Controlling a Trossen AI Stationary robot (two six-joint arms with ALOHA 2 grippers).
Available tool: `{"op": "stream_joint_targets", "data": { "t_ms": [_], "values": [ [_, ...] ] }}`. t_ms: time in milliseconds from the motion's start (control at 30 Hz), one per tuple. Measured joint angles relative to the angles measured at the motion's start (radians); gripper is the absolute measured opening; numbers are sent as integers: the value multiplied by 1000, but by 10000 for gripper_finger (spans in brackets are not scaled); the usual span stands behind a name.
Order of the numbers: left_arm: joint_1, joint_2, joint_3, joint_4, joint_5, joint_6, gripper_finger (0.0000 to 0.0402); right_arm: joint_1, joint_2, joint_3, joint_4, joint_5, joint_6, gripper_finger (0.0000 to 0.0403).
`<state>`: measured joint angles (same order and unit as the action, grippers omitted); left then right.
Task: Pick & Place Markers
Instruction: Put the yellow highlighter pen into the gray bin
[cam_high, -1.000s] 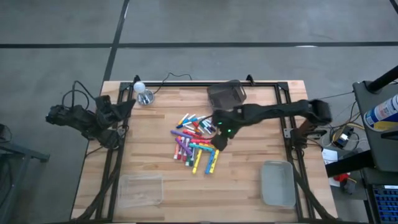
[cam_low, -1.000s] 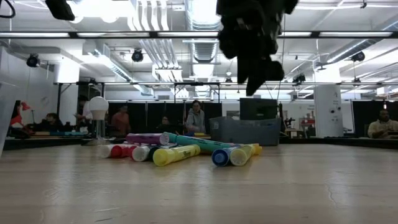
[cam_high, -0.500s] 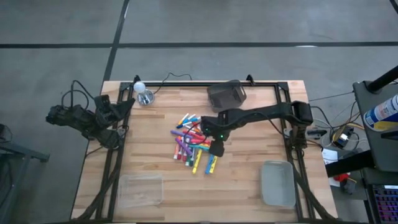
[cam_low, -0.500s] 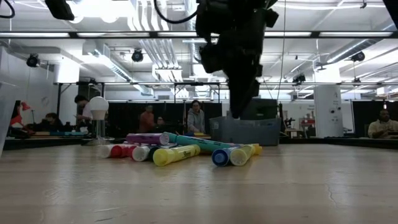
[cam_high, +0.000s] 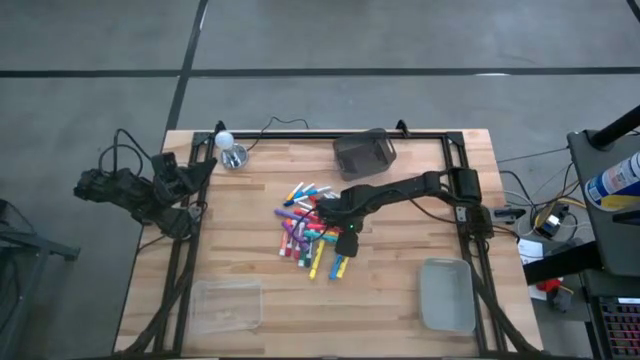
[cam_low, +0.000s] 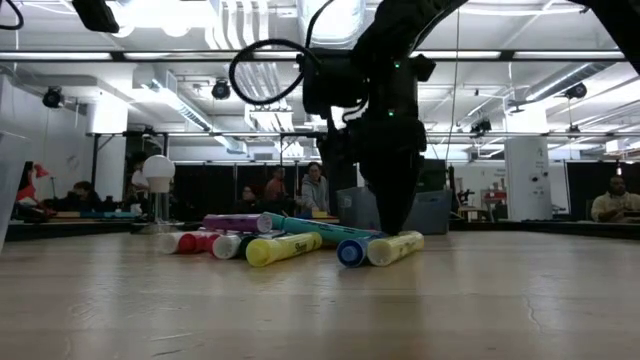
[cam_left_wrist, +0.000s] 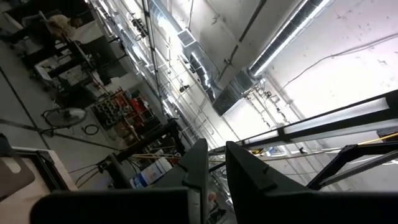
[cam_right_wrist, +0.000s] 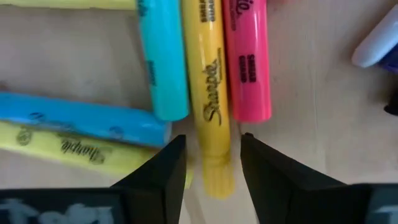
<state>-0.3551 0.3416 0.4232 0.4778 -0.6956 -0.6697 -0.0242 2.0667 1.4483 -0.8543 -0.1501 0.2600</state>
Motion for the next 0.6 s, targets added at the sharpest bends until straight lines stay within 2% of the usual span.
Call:
{"op": "stream_joint_targets", "data": {
  "t_ms": [267, 500, 600],
  "values": [
    [0, 0, 0, 0, -2, 1, 48, 0, 36, 3, 9, -3, -7, 113],
    [0, 0, -1, 0, -22, 20, 48, -3, 32, 2, 17, -9, -3, 58],
    [0, 0, -1, 0, -43, 20, 48, -3, 21, 0, 12, -10, -1, 52]
  ]
}}
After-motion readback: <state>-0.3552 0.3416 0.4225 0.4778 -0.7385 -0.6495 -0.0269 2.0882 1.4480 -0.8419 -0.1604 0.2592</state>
